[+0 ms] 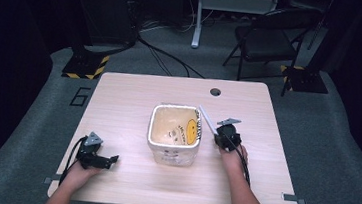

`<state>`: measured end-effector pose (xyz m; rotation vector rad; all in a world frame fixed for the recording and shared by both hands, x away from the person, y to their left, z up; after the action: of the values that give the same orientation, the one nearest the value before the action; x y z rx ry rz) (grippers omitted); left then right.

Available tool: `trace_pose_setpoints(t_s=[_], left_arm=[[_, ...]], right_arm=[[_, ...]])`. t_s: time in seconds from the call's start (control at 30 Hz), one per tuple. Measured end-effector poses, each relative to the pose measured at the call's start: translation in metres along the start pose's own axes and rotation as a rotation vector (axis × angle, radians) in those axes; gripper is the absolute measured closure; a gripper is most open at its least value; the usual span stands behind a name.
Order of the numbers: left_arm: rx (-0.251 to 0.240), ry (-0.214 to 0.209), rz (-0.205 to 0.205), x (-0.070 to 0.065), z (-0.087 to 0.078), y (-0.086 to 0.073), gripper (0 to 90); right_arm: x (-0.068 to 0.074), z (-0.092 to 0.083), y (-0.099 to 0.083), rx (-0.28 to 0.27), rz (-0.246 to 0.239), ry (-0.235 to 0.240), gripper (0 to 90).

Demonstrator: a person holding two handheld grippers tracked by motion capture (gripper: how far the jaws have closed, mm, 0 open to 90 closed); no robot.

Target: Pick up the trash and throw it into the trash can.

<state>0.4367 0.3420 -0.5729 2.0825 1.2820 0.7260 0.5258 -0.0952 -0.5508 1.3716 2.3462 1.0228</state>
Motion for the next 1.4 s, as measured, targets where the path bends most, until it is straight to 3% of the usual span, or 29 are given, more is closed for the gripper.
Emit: trace_pose_setpoints(t_s=[0.5, 1.4], left_arm=[[0.0, 0.0, 0.0, 0.0, 0.0, 0.0, 0.4], [0.0, 0.0, 0.0, 0.0, 0.0, 0.0, 0.4]], right_arm=[[-0.002, -0.033, 0.0, -0.055, 0.013, 0.044, 78.3], [0.001, -0.092, 0.012, -0.086, -0.053, 0.094, 78.4]])
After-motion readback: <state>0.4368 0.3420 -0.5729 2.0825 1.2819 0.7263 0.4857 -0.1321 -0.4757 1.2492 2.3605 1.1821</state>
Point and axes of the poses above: each handheld gripper's, and its own axes: z roughly forward along the jaws, y roughly out of its top, x roughly to its left, the point moved 6 cm from there along z, roughly forward along the jaws, and after that the axes turned 13 degrees about y, right-handed, at the moved point
